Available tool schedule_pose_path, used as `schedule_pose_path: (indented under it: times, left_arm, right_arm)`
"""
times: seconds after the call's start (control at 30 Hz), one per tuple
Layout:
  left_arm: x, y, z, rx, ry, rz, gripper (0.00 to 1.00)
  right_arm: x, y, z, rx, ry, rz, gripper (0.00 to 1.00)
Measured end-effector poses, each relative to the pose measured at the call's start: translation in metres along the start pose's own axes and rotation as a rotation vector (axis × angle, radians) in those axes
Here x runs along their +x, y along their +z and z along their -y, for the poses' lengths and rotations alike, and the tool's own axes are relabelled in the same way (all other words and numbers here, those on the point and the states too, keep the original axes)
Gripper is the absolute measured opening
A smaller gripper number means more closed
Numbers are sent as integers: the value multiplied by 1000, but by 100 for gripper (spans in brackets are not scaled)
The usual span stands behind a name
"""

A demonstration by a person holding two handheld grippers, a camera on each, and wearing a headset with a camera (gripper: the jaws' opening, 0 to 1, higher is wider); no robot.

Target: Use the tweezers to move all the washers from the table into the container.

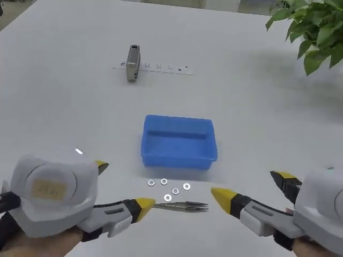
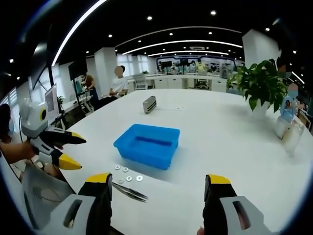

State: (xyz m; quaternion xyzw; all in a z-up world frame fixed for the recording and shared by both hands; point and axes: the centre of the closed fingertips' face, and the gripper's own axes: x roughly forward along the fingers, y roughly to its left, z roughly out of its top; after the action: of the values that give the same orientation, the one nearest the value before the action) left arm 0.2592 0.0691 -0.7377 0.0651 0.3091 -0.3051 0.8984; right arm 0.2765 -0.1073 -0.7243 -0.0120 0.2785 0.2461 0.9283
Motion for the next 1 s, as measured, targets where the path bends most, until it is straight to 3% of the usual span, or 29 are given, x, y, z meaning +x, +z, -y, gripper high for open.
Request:
schedule_pose_path:
  times: [0.1,0.2,0.23,0.47,0.73,0.83,1.0]
  left_arm:
    - [8,-3,5,46,-47,-39,53]
    - [18,-14,11,137,-101,-121,39]
    - [21,-16,11,152,-98,-131,37]
    - [43,-25,19,155,-164,-179,28]
    - [64,-36,26,215,-232,-240,17]
    - [69,-49,27,268,-261,-292,13]
    - [71,-62,32,329,-293,-339,9]
  right_arm:
    - [2,-2,-2,4,14,-16,73]
    - [5,-6,-5,8,30,-33,71]
    - [6,-7,-6,8,32,-35,71]
    - [9,-14,-9,-5,42,-69,70]
    - [14,-17,-10,-7,55,-87,71]
    - [14,-16,-9,-2,54,-82,71]
    - [14,-15,-8,0,54,-80,70]
